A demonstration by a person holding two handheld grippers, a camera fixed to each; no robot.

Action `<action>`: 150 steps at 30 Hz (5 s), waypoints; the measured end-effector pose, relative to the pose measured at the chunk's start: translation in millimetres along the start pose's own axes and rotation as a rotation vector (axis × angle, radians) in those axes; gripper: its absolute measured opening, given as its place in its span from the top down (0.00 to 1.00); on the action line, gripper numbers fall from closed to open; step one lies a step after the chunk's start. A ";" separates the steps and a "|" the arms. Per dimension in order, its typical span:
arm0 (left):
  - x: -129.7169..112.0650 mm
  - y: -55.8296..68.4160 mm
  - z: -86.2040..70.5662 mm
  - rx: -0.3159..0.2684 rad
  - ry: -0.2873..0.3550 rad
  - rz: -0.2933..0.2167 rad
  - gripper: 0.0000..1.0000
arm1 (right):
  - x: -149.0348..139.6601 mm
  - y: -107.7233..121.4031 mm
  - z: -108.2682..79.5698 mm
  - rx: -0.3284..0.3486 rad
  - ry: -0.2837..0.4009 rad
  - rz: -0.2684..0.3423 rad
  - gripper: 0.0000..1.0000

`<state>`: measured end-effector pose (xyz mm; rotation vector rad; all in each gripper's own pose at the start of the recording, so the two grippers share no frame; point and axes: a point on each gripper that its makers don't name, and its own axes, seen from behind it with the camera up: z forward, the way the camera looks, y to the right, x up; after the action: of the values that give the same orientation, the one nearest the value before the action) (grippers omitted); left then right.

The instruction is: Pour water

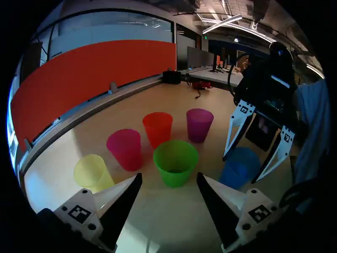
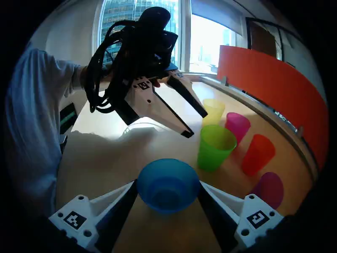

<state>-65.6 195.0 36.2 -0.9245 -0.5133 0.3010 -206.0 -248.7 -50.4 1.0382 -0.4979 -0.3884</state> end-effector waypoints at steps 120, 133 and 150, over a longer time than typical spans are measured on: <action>144.1 -11.0 -101.1 0.156 0.402 -0.026 0.13 | 126.8 30.2 -123.5 -0.271 0.392 0.101 0.08; 151.9 0.5 -113.4 0.151 0.449 -0.007 0.13 | 137.1 38.9 -124.2 -0.295 0.412 0.082 0.08; 154.6 20.1 -130.6 0.132 0.523 -0.027 0.13 | 163.0 49.2 -123.8 -0.299 0.439 0.051 0.08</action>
<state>134.4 188.7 0.0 -0.8263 -0.0233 0.0590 1.5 -223.6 -24.5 0.7873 -0.0674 -0.1726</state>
